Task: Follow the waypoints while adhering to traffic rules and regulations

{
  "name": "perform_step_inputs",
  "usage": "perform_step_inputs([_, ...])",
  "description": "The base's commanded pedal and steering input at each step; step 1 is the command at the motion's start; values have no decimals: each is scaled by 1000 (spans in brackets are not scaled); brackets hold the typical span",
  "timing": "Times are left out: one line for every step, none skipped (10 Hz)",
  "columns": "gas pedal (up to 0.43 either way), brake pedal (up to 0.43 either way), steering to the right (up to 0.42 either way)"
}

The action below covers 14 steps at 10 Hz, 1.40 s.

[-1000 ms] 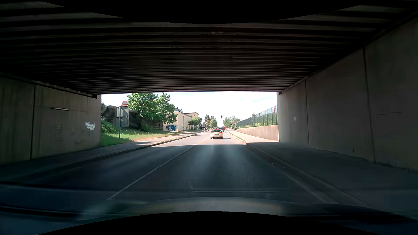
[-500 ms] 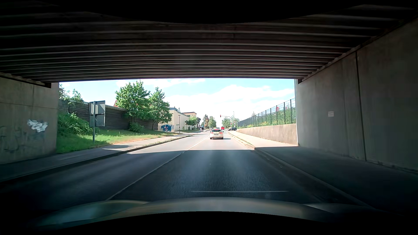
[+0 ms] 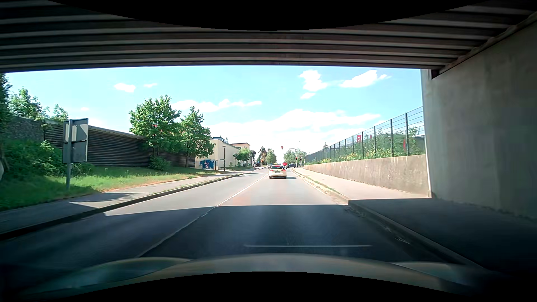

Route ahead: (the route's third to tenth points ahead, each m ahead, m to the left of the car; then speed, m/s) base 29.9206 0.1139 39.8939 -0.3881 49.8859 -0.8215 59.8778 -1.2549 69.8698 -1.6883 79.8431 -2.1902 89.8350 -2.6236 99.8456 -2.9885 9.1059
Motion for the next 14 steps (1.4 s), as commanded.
perform_step_inputs([47, 0, 1])
perform_step_inputs([47, 0, 1])
perform_step_inputs([47, 0, 1])
perform_step_inputs([47, 0, 1])
perform_step_inputs([47, 0, 1])
perform_step_inputs([47, 0, 1])
perform_step_inputs([47, 0, 1])
perform_step_inputs([47, 0, 1])
perform_step_inputs([47, 0, 1])
perform_step_inputs([47, 0, 2])
perform_step_inputs([47, 0, 3])
perform_step_inputs([47, 0, 3])
perform_step_inputs([39, 0, 4])
perform_step_inputs([28, 0, 5])
